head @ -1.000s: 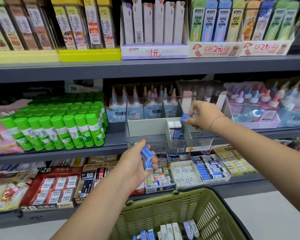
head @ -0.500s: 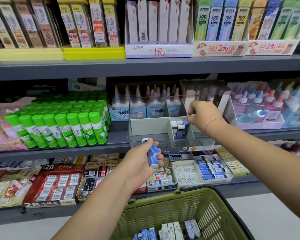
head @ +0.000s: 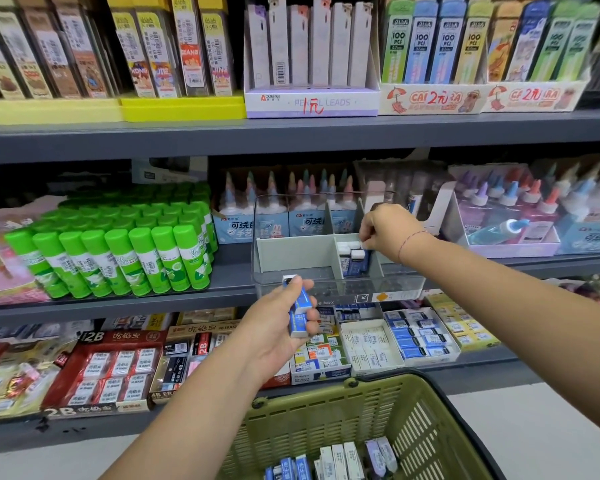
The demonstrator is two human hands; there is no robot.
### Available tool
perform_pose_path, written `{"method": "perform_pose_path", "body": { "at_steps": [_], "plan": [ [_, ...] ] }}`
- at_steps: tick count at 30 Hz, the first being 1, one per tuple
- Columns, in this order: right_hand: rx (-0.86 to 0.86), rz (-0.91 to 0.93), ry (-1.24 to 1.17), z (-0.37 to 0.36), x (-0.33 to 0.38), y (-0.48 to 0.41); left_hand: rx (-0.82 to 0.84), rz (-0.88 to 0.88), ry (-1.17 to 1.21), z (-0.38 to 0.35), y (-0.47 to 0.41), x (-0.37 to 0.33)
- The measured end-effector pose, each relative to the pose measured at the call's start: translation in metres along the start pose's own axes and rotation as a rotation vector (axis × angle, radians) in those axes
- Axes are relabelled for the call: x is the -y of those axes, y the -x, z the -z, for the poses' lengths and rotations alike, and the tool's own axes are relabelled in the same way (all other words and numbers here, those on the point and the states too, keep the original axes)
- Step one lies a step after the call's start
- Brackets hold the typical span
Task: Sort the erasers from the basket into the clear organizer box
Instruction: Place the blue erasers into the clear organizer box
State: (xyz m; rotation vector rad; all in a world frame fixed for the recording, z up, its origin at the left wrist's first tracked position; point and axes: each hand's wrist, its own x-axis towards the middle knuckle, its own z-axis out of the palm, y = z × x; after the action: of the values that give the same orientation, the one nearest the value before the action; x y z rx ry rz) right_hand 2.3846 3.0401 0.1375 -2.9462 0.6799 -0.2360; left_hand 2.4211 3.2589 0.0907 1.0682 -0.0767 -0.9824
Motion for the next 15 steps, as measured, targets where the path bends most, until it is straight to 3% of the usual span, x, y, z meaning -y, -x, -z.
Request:
{"method": "perform_pose_path", "body": {
  "at_steps": [10, 15],
  "plan": [
    [-0.138, 0.104, -0.065, -0.01, -0.015, 0.009, -0.009, 0.009, -0.003, 0.001, -0.001, 0.003],
    [-0.075, 0.143, 0.057, -0.023, -0.01, 0.005, -0.005, 0.019, 0.002, 0.001, 0.0, 0.004]
  ]
}}
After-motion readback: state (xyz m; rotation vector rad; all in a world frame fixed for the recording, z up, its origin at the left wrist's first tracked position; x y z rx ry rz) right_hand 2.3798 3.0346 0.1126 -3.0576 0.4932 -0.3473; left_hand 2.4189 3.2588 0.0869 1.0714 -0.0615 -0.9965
